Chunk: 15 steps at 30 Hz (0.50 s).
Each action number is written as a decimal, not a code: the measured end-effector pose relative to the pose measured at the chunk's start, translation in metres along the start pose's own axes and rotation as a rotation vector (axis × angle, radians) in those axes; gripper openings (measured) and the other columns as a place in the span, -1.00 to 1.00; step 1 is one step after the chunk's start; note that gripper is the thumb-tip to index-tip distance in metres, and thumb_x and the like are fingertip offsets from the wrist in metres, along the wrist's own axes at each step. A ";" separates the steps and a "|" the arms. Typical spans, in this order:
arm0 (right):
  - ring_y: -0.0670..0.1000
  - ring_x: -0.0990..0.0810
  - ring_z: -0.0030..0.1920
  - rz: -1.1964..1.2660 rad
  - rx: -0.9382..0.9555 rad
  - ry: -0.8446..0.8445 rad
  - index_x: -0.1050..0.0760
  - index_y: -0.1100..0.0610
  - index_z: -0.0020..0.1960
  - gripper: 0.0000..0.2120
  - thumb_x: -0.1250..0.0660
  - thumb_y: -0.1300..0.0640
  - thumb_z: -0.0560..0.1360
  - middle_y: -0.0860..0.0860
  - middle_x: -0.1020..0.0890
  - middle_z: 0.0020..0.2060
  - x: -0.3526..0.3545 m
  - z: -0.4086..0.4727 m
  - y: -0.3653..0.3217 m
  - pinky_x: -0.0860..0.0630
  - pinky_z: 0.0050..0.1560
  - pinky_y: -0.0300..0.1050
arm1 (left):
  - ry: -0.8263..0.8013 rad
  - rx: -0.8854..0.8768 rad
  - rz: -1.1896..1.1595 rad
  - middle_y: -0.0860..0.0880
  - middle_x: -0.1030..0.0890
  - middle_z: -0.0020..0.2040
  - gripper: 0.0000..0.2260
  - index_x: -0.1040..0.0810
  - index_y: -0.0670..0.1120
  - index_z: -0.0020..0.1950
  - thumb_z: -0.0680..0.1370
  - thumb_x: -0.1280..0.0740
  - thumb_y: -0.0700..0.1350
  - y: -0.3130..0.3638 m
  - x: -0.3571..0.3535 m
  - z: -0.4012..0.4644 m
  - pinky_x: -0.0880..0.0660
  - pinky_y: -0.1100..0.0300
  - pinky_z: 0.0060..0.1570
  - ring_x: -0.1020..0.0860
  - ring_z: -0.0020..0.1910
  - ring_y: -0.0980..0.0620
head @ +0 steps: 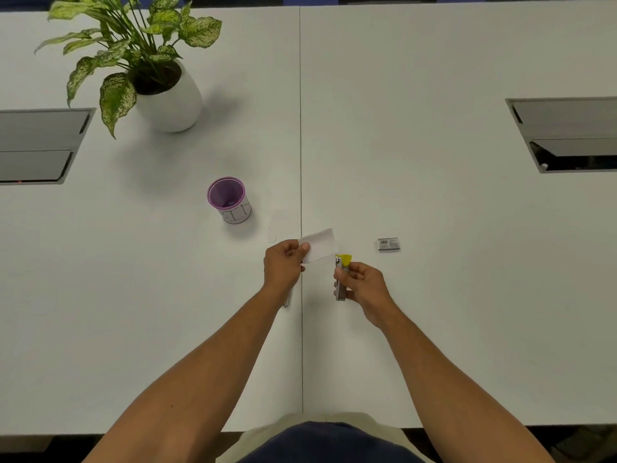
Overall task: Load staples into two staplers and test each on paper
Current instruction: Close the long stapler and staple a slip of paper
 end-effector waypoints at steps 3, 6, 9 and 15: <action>0.05 -0.63 -0.22 0.033 -0.011 0.001 -0.58 0.27 0.10 -0.78 -0.43 0.21 0.49 0.11 -0.65 -0.16 -0.003 -0.004 0.001 -0.63 -0.17 -0.03 | 0.020 -0.057 0.035 0.12 -0.66 -0.26 -0.85 -0.60 0.11 -0.23 0.53 -0.41 -0.10 0.005 0.000 -0.001 -0.57 0.21 -0.27 -0.60 -0.27 0.10; 0.06 -0.64 -0.18 0.035 -0.019 -0.033 -0.58 0.27 0.13 -0.78 -0.41 0.21 0.51 0.12 -0.66 -0.13 -0.009 -0.007 -0.001 -0.63 -0.12 -0.02 | -0.004 -0.084 0.048 0.11 -0.66 -0.24 -0.85 -0.60 0.11 -0.22 0.53 -0.40 -0.09 0.007 -0.001 -0.002 -0.57 0.13 -0.18 -0.60 -0.26 0.15; 0.05 -0.64 -0.17 0.061 -0.025 -0.066 -0.58 0.27 0.14 -0.77 -0.39 0.22 0.51 0.13 -0.66 -0.12 -0.014 -0.011 -0.004 -0.63 -0.11 -0.01 | -0.027 -0.097 0.039 0.13 -0.66 -0.27 -0.86 -0.61 0.09 -0.22 0.52 -0.41 -0.10 0.007 -0.002 -0.004 -0.49 0.22 -0.26 -0.56 -0.36 0.28; 0.05 -0.63 -0.13 0.077 -0.031 -0.085 -0.57 0.26 0.17 -0.73 -0.39 0.17 0.50 0.11 -0.66 -0.09 -0.016 -0.014 -0.008 -0.61 -0.13 -0.03 | -0.101 -0.070 0.046 0.01 -0.67 -0.23 -0.96 -0.64 -0.06 -0.13 0.52 -0.43 -0.12 -0.002 -0.009 -0.005 -0.49 0.24 -0.28 -0.59 -0.27 0.10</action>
Point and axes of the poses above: each hand's wrist, its own z-axis towards the middle knuckle, its own x-axis out of the back of the hand, y = z × x, the point moved 5 cm from there along z, towards the middle knuckle
